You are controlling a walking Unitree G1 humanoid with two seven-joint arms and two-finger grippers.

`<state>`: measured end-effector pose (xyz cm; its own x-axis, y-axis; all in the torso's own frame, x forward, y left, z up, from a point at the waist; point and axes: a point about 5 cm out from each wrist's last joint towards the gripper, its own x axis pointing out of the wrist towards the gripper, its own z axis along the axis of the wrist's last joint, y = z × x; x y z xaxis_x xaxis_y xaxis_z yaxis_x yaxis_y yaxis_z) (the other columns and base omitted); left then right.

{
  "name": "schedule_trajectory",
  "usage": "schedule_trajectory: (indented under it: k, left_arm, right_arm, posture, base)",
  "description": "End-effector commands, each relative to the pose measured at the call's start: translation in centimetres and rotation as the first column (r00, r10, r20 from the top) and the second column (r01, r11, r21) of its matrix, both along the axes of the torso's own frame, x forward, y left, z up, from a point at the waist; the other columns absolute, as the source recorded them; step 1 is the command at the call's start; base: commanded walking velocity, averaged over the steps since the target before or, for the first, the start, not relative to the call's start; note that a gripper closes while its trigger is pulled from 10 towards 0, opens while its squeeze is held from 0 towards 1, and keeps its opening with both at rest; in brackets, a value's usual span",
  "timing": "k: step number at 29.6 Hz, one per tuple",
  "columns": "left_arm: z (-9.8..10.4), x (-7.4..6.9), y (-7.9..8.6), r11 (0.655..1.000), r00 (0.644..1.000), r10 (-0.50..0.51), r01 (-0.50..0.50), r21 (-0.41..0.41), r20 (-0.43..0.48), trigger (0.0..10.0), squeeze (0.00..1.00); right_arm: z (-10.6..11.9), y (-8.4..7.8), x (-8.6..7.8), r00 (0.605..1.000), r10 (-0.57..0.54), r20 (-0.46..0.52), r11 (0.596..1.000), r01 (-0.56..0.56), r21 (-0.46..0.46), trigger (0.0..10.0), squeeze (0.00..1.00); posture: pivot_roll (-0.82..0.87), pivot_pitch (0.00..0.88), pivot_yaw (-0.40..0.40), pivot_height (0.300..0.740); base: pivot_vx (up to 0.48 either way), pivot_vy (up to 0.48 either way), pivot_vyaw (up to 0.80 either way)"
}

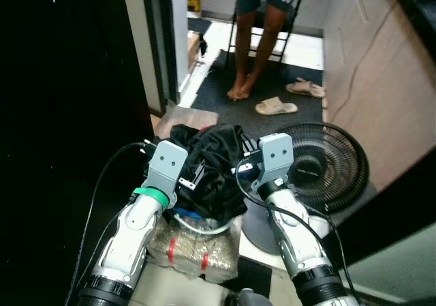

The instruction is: Clothes washing

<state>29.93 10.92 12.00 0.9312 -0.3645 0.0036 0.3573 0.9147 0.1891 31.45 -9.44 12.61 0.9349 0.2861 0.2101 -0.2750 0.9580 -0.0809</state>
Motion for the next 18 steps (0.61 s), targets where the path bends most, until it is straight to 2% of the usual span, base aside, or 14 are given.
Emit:
schedule_trajectory:
  k: [1,18]
  left_arm:
    - [-0.47,-0.24,0.25,1.0,1.0,0.007,-0.007,0.01,-0.022,10.0,0.0]
    - [-0.51,-0.24,0.21,1.0,1.0,0.002,-0.001,0.009,-0.022,10.0,0.0]
  right_arm:
    - [-0.28,-0.07,-0.14,1.0,-0.008,-0.013,1.0,0.008,0.01,10.0,0.0]
    - [-0.22,0.03,-0.08,1.0,-0.002,-0.011,1.0,0.003,0.008,10.0,0.0]
  posture:
    - [-0.03,0.003,0.034,0.74]
    - [-0.03,0.0,0.033,0.74]
  base:
    - [0.0,0.0,0.0]
    - [0.0,0.0,0.0]
